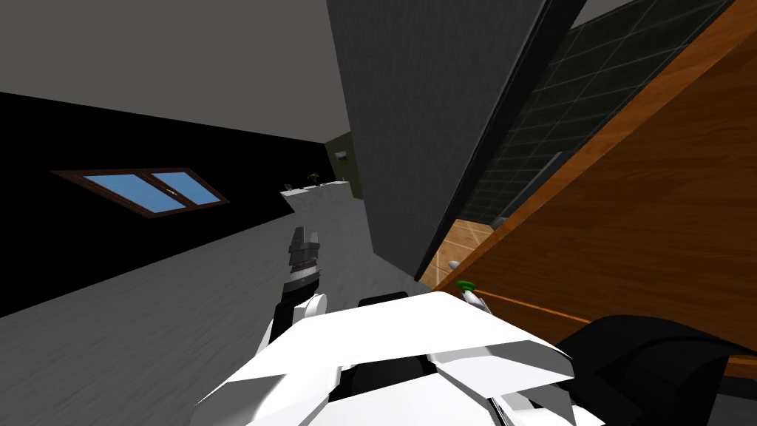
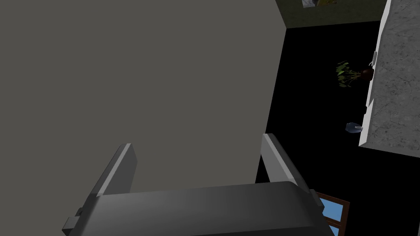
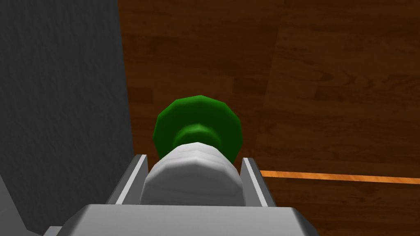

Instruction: Pull the door open

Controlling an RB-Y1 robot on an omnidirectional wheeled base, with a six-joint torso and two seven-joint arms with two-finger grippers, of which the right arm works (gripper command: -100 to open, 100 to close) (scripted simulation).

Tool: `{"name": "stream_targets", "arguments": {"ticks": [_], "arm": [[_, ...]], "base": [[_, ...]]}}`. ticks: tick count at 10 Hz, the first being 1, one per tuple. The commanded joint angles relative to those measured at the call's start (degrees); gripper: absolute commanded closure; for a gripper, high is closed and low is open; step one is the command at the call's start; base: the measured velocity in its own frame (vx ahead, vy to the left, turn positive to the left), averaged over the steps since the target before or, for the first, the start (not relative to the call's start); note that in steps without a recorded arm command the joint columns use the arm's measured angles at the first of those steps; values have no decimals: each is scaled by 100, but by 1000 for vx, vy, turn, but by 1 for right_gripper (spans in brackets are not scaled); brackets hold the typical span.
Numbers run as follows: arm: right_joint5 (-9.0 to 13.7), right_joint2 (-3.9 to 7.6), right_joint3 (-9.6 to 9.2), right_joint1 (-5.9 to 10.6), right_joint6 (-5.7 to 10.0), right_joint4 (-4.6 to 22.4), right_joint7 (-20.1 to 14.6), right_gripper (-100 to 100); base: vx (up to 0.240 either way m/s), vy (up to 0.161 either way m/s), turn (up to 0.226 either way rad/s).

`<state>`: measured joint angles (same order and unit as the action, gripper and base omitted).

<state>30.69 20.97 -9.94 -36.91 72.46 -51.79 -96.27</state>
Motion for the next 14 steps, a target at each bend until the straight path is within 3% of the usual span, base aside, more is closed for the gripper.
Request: {"name": "stream_targets", "arguments": {"ticks": [1,3,4,13,14], "arm": [[-127,41,-129,-62,57,-51,-8,100],[-270,97,-271,-78,143,-62,-40,100],[-222,93,-219,-100,75,-119,-9,100],[-560,430,-500,229,255,218,-340,100],[-541,408,-484,220,235,205,-314,100]], "base": [[-281,11,48],[-273,-2,45],[-123,-12,15],[-252,5,103],[-118,5,19]]}}
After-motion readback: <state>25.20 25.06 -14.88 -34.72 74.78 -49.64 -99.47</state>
